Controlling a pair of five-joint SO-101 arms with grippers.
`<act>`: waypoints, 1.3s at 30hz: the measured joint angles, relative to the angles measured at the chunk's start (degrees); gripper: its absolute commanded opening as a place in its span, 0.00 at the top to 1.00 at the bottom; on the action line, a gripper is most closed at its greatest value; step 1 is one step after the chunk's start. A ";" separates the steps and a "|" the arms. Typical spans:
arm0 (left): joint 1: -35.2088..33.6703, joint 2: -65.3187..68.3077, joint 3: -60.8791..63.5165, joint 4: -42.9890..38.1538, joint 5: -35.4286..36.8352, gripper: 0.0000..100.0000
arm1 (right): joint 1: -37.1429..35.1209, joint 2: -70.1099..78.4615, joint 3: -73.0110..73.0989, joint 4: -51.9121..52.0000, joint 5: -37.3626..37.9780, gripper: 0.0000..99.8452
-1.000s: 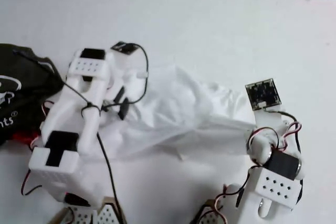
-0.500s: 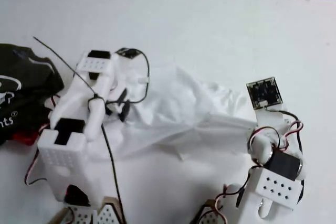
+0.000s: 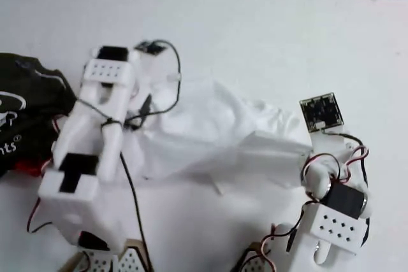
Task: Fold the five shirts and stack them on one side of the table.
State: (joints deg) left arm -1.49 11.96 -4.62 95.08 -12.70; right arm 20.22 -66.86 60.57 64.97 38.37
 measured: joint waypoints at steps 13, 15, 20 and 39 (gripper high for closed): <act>0.00 -11.52 -16.18 5.01 0.00 0.97 | 0.09 27.16 -37.89 3.08 -5.19 0.98; -0.35 -12.92 -20.57 5.71 0.00 0.97 | -0.88 32.97 -46.77 6.33 -5.89 0.98; -0.18 -16.09 -29.80 5.80 -0.09 0.97 | -5.01 40.53 -63.56 11.87 -11.08 0.98; -5.63 -16.79 7.82 -7.91 -4.48 0.97 | -32.97 42.64 -29.80 14.15 -8.00 0.83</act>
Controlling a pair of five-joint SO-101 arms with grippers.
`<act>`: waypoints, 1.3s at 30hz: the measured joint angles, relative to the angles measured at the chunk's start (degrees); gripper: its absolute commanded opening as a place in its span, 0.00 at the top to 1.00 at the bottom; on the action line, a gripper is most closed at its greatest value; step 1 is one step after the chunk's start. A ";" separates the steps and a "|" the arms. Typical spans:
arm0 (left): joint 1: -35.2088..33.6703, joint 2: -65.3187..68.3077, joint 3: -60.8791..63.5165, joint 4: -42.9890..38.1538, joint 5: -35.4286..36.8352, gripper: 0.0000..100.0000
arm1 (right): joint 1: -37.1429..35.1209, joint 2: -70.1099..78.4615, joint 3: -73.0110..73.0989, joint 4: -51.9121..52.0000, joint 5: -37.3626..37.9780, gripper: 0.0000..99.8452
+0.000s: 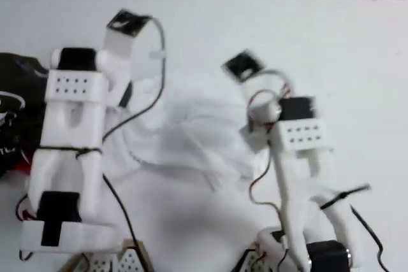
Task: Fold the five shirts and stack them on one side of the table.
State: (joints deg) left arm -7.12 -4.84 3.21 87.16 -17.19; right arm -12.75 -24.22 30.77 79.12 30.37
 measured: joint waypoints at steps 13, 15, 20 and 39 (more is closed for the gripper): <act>-9.05 0.00 13.19 -12.13 0.00 0.97 | -6.24 10.90 7.91 -17.58 -9.85 0.79; -10.73 0.00 13.19 -11.96 -0.09 0.97 | -4.92 14.33 4.92 -17.58 -11.87 0.80; -14.86 0.00 13.27 -11.78 -0.97 0.97 | -3.34 21.01 -3.60 -15.21 -13.19 0.80; -14.95 0.00 13.54 -11.78 -4.48 0.97 | 6.51 37.98 -27.52 -5.45 -13.36 0.80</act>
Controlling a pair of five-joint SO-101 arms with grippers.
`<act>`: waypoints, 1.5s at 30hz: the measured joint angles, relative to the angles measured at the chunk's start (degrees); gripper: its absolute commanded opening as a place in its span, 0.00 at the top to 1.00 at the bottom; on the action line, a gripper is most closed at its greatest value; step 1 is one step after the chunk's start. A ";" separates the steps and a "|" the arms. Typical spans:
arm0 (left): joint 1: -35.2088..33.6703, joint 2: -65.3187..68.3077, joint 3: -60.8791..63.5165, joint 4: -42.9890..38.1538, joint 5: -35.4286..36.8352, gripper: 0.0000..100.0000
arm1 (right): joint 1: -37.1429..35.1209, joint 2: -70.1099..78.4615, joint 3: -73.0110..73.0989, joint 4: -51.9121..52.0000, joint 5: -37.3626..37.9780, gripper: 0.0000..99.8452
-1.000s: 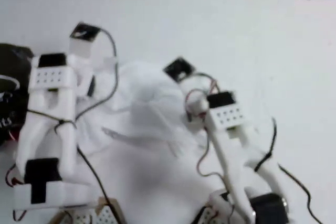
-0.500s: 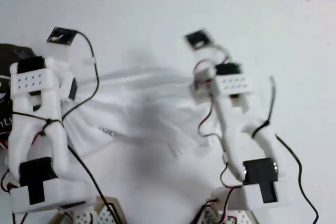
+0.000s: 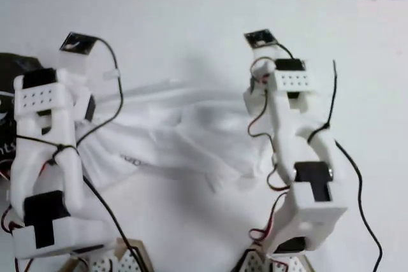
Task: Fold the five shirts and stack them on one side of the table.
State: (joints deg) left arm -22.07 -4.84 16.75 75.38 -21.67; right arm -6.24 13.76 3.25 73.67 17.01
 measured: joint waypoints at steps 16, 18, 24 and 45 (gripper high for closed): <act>0.00 0.00 0.00 -0.18 -0.18 0.97 | -6.42 8.62 -14.33 11.69 0.00 0.80; 0.00 0.00 0.00 -0.18 -0.18 0.97 | -8.09 8.88 -16.00 13.36 0.00 0.80; 0.00 0.00 0.00 -0.18 -0.18 0.97 | -9.49 9.14 -16.79 14.86 1.14 0.80; 0.09 0.00 0.00 -0.18 -0.18 0.97 | -9.49 15.82 -14.95 12.75 3.34 0.81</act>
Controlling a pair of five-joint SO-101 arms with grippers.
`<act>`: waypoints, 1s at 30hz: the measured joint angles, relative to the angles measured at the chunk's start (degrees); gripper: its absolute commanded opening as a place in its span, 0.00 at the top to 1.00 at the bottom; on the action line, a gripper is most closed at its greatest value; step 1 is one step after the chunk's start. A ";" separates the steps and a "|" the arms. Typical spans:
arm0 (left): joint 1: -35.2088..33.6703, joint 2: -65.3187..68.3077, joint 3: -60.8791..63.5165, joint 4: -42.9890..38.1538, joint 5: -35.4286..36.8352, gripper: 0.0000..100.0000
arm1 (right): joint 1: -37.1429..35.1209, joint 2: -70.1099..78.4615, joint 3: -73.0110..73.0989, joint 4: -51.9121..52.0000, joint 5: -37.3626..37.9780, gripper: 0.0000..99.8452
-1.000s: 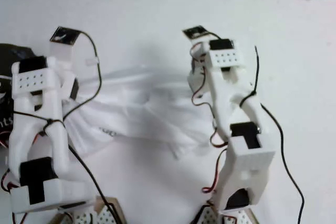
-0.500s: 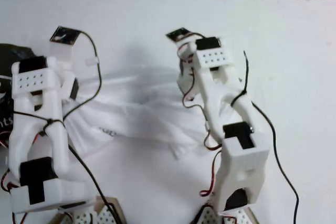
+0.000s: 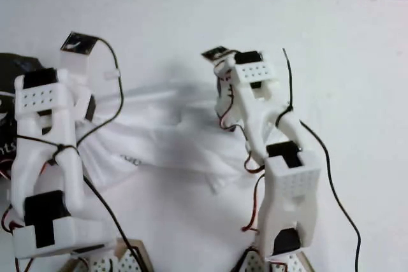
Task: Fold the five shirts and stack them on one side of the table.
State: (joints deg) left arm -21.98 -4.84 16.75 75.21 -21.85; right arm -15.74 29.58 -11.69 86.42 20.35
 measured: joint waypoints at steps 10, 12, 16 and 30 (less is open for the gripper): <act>0.00 0.00 0.00 0.00 0.00 0.97 | 0.00 0.09 0.00 -1.58 0.00 0.94; 0.00 0.00 0.00 0.00 0.00 0.97 | 0.09 0.09 -0.35 -1.93 0.00 0.98; 0.00 0.00 0.00 0.00 0.00 0.97 | 0.26 0.09 -5.10 -0.79 0.00 0.98; 0.00 0.00 0.00 0.00 0.00 0.97 | 0.53 0.35 -22.15 12.48 0.00 0.98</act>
State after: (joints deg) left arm -21.98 -4.84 16.75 75.21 -21.85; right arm -15.21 29.93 -33.85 98.90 20.35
